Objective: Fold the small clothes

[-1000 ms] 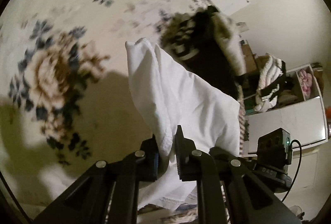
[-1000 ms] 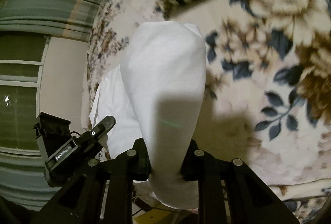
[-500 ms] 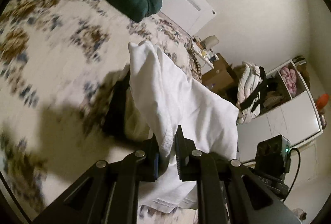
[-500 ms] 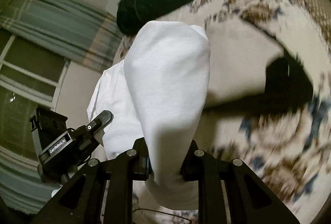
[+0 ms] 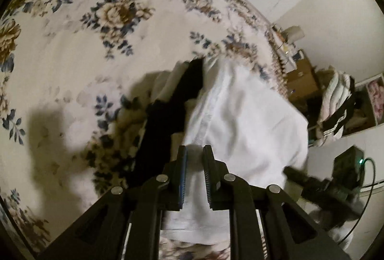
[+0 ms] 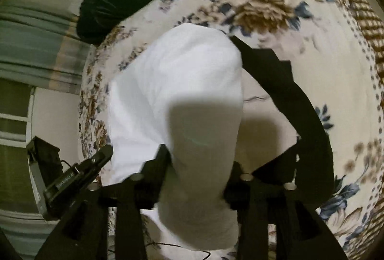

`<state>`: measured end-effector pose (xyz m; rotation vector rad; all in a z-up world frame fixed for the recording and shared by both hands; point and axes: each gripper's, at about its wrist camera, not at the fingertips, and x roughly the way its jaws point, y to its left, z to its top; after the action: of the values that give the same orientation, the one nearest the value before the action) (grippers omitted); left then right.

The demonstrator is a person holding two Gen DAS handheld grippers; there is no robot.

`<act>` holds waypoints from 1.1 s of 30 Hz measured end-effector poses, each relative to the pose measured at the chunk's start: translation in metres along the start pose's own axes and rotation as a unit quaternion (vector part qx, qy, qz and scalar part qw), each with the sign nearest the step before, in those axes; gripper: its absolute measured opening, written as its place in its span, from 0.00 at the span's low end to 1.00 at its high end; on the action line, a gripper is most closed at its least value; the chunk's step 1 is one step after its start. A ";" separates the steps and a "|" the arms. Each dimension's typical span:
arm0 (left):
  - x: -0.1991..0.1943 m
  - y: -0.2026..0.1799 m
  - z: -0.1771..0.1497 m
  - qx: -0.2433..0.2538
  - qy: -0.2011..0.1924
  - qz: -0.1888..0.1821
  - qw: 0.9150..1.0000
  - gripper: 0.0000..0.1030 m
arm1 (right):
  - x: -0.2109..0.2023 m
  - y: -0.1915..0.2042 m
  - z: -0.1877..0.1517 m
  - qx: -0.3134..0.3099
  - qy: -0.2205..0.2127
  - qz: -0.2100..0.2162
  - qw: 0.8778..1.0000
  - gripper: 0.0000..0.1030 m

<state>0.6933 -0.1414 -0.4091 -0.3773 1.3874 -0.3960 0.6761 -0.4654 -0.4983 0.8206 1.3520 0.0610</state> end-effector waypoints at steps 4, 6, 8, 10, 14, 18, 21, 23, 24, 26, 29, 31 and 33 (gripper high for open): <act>0.004 0.001 -0.010 0.013 0.011 0.018 1.000 0.14 | -0.005 -0.013 -0.003 -0.005 -0.032 -0.054 0.998 0.58; 0.002 -0.005 -0.013 0.025 0.008 0.028 0.999 0.14 | -0.007 -0.015 -0.005 -0.008 -0.043 -0.064 0.997 0.58; -0.005 -0.013 -0.014 0.043 -0.003 0.049 0.998 0.14 | -0.011 -0.012 -0.006 -0.016 -0.049 -0.079 0.996 0.58; -0.016 -0.027 -0.019 0.062 -0.020 0.065 0.996 0.14 | -0.022 0.000 -0.012 -0.029 -0.069 -0.089 0.993 0.59; -0.027 -0.050 -0.024 0.097 -0.052 0.067 0.992 0.14 | -0.027 0.030 -0.030 -0.065 -0.074 -0.102 0.990 0.71; 0.001 -0.053 -0.035 0.111 -0.009 0.096 0.989 0.19 | -0.008 0.033 -0.054 -0.070 -0.050 -0.155 0.984 0.71; 0.011 -0.043 -0.054 0.125 0.009 0.117 0.985 0.19 | 0.003 0.022 -0.075 -0.063 -0.031 -0.160 0.985 0.71; 0.008 -0.036 -0.063 0.121 0.011 0.118 0.986 0.19 | 0.007 0.018 -0.086 -0.063 -0.023 -0.160 0.985 0.71; 0.006 -0.032 -0.067 0.114 0.011 0.117 0.986 0.20 | 0.008 0.016 -0.090 -0.063 -0.021 -0.161 0.985 0.71; 0.000 -0.028 -0.072 0.103 0.007 0.111 0.988 0.20 | 0.009 0.014 -0.096 -0.062 -0.021 -0.160 0.985 0.71; -0.017 -0.037 -0.075 0.106 -0.017 0.133 0.985 0.35 | -0.001 0.017 -0.098 -0.060 -0.038 -0.165 0.984 0.73; -0.029 -0.046 -0.077 0.113 -0.039 0.153 0.981 0.86 | -0.017 0.024 -0.099 -0.065 -0.058 -0.178 0.980 0.92; -0.044 -0.054 -0.081 0.115 -0.061 0.160 0.978 0.91 | -0.036 0.035 -0.105 -0.069 -0.086 -0.202 0.973 0.99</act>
<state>0.6048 -0.1695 -0.3569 0.0147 1.2404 -0.2588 0.5890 -0.4065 -0.4484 0.4131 1.3107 -0.2270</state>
